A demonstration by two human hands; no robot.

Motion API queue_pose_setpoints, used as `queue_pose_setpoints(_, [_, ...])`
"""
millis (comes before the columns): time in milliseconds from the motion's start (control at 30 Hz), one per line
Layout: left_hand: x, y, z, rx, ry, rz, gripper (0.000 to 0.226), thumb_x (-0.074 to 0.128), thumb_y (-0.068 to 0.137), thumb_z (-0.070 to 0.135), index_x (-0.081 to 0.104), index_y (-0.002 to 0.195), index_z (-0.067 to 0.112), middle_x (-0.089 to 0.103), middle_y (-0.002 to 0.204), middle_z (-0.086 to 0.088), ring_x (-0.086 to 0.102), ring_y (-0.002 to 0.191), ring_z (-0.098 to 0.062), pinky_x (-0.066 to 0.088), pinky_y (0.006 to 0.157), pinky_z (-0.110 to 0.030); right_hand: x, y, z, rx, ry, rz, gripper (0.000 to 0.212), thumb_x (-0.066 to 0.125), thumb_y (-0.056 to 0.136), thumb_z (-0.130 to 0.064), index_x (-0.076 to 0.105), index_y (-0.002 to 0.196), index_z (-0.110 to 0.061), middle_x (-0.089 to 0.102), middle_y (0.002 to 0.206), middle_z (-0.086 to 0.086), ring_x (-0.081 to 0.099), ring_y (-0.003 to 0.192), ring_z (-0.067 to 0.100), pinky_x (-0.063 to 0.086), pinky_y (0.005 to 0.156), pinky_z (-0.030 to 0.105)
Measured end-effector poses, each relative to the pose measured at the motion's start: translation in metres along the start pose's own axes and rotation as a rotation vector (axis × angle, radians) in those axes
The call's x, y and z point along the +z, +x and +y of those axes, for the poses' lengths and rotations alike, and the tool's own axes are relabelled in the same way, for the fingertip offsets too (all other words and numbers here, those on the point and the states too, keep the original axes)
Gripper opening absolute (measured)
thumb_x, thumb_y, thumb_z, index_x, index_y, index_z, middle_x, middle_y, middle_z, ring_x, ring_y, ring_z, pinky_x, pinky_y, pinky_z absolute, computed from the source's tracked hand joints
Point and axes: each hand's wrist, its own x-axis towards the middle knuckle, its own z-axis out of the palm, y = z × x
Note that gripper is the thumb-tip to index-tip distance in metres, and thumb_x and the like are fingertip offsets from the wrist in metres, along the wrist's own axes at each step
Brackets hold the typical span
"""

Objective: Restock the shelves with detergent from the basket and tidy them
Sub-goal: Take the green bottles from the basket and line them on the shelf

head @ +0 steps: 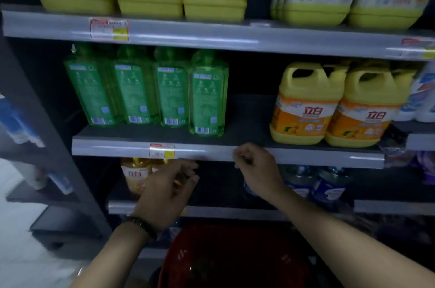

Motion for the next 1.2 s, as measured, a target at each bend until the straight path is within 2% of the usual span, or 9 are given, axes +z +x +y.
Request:
queue_pose_setpoints(167, [0.036, -0.075, -0.039, -0.261, 0.039, -0.135, 0.015, 0.070, 0.098, 0.026, 0.064, 0.107, 0.037, 0.070, 0.095, 0.020, 0.069, 0.083, -0.001, 0.054, 0.073, -0.025, 0.029, -0.065, 0.053, 0.136, -0.065, -0.187, 0.005, 0.069, 0.103, -0.021, 0.073, 0.104, -0.017, 0.074, 0.088, -0.006, 0.068, 0.078, 0.002, 0.051, 0.069, 0.019])
queue_pose_setpoints(300, [0.061, -0.133, -0.062, -0.506, 0.123, -0.417, 0.037, 0.063, 0.094, 0.051, 0.052, 0.128, 0.044, 0.071, 0.119, 0.010, 0.072, 0.104, -0.017, 0.059, 0.088, -0.040, 0.071, -0.118, 0.107, 0.373, -0.170, -0.471, 0.010, 0.072, 0.100, -0.032, 0.070, 0.107, -0.025, 0.072, 0.101, -0.009, 0.068, 0.088, 0.006, 0.052, 0.075, 0.022])
queue_pose_setpoints(400, [0.071, -0.152, -0.069, -0.572, 0.251, -0.539, 0.038, 0.058, 0.096, 0.055, 0.052, 0.132, 0.043, 0.070, 0.126, 0.007, 0.071, 0.108, -0.020, 0.057, 0.086, -0.038, 0.104, -0.139, 0.140, 0.468, -0.264, -0.599, 0.014, 0.071, 0.099, -0.037, 0.068, 0.110, -0.030, 0.069, 0.111, -0.007, 0.066, 0.098, 0.010, 0.057, 0.083, 0.029])
queue_pose_setpoints(500, [0.073, -0.145, -0.074, -0.615, 0.326, -0.573, 0.027, 0.054, 0.100, 0.054, 0.057, 0.122, 0.038, 0.071, 0.120, 0.002, 0.071, 0.103, -0.023, 0.056, 0.079, -0.037, 0.139, -0.150, 0.162, 0.525, -0.317, -0.640, 0.023, 0.069, 0.100, -0.036, 0.065, 0.120, -0.026, 0.067, 0.119, -0.001, 0.065, 0.103, 0.016, 0.057, 0.089, 0.034])
queue_pose_setpoints(633, [0.076, -0.141, -0.079, -0.675, 0.352, -0.754, 0.029, 0.051, 0.103, 0.044, 0.063, 0.126, 0.030, 0.069, 0.125, -0.003, 0.069, 0.110, -0.028, 0.058, 0.092, -0.041, 0.182, -0.151, 0.184, 0.612, -0.333, -0.669, 0.036, 0.068, 0.098, -0.039, 0.059, 0.131, -0.029, 0.063, 0.124, -0.001, 0.063, 0.106, 0.017, 0.059, 0.094, 0.042])
queue_pose_setpoints(800, [0.082, -0.140, -0.092, -0.726, 0.277, -0.816, 0.030, 0.047, 0.106, 0.048, 0.063, 0.125, 0.032, 0.071, 0.117, 0.001, 0.070, 0.104, -0.024, 0.061, 0.091, -0.043, 0.230, -0.138, 0.205, 0.418, -0.492, -0.686, 0.063, 0.069, 0.099, -0.024, 0.042, 0.155, -0.031, 0.040, 0.157, 0.004, 0.050, 0.140, 0.028, 0.049, 0.112, 0.048])
queue_pose_setpoints(933, [0.086, -0.136, -0.104, -0.749, 0.230, -0.838, 0.029, 0.050, 0.102, 0.054, 0.063, 0.121, 0.036, 0.072, 0.114, 0.004, 0.071, 0.099, -0.021, 0.063, 0.086, -0.043, 0.256, -0.112, 0.219, 0.177, -0.715, -0.880, 0.077, 0.067, 0.098, -0.010, 0.031, 0.163, -0.031, 0.014, 0.175, 0.005, 0.023, 0.157, 0.036, 0.037, 0.122, 0.056])
queue_pose_setpoints(1033, [0.089, -0.134, -0.108, -0.751, 0.208, -0.868, 0.030, 0.050, 0.103, 0.052, 0.061, 0.125, 0.036, 0.071, 0.118, 0.004, 0.071, 0.102, -0.022, 0.062, 0.087, -0.044, 0.262, -0.094, 0.224, 0.030, -0.817, -1.036, 0.064, 0.061, 0.102, -0.013, 0.039, 0.162, -0.025, 0.020, 0.175, 0.005, 0.017, 0.161, 0.036, 0.029, 0.126, 0.054])
queue_pose_setpoints(1200, [0.091, -0.136, -0.113, -0.742, 0.195, -0.916, 0.032, 0.049, 0.104, 0.053, 0.059, 0.129, 0.034, 0.069, 0.123, 0.003, 0.070, 0.107, -0.022, 0.062, 0.091, -0.045, 0.272, -0.081, 0.229, 0.038, -0.878, -1.107, 0.058, 0.061, 0.104, -0.021, 0.045, 0.160, -0.022, 0.034, 0.170, 0.006, 0.018, 0.162, 0.031, 0.020, 0.129, 0.049])
